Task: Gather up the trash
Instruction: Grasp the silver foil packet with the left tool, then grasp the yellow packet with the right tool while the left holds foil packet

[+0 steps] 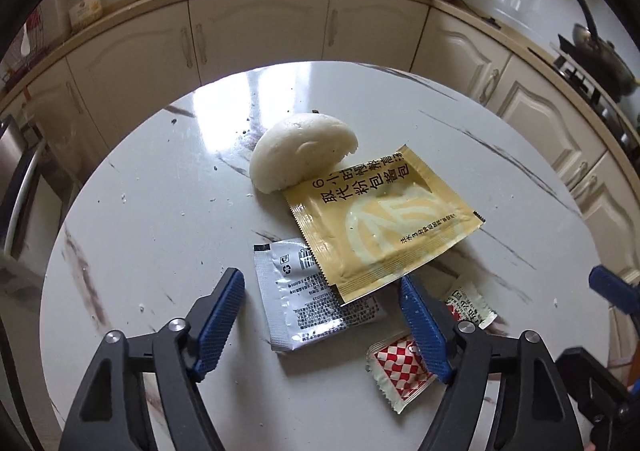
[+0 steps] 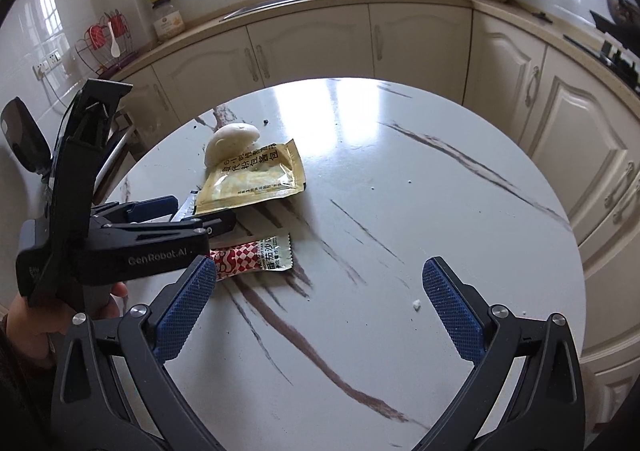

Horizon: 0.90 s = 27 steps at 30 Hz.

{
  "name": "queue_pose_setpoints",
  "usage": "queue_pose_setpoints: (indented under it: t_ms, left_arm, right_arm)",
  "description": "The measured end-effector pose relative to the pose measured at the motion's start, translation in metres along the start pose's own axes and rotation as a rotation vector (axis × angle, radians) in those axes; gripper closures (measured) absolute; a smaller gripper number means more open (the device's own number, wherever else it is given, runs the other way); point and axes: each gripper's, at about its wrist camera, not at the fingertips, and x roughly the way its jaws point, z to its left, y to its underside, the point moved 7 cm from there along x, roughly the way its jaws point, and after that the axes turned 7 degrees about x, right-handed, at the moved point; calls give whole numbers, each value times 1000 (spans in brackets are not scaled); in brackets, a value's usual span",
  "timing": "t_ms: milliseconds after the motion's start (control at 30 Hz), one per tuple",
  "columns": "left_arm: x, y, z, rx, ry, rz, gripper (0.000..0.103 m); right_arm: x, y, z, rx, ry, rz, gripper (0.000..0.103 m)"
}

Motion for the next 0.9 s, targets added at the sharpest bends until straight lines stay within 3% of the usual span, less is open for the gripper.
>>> queue_pose_setpoints:
  t_ms: [67, 133, 300, 333, 500, 733, 900]
  left_arm:
    - [1, 2, -1, 18, -2, -11, 36]
    - [1, 4, -1, 35, 3, -21, 50]
    - [-3, 8, 7, 19, 40, -31, 60]
    - [-4, 9, 7, 11, 58, -32, 69]
    - [-15, 20, 19, -18, 99, -34, 71]
    - [-36, 40, 35, -41, 117, -56, 74]
    - [-53, 52, 48, -42, 127, -69, 74]
  right_arm:
    - [2, -1, 1, -3, -2, 3, 0]
    - [4, -3, 3, -2, -4, 6, 0]
    - [8, -5, 10, -13, -4, 17, 0]
    - [10, -6, 12, -19, -4, 19, 0]
    - [21, -10, 19, -10, -14, 36, 0]
    - [45, -12, 31, 88, -107, 96, 0]
    - [66, -24, 30, 165, -101, 106, 0]
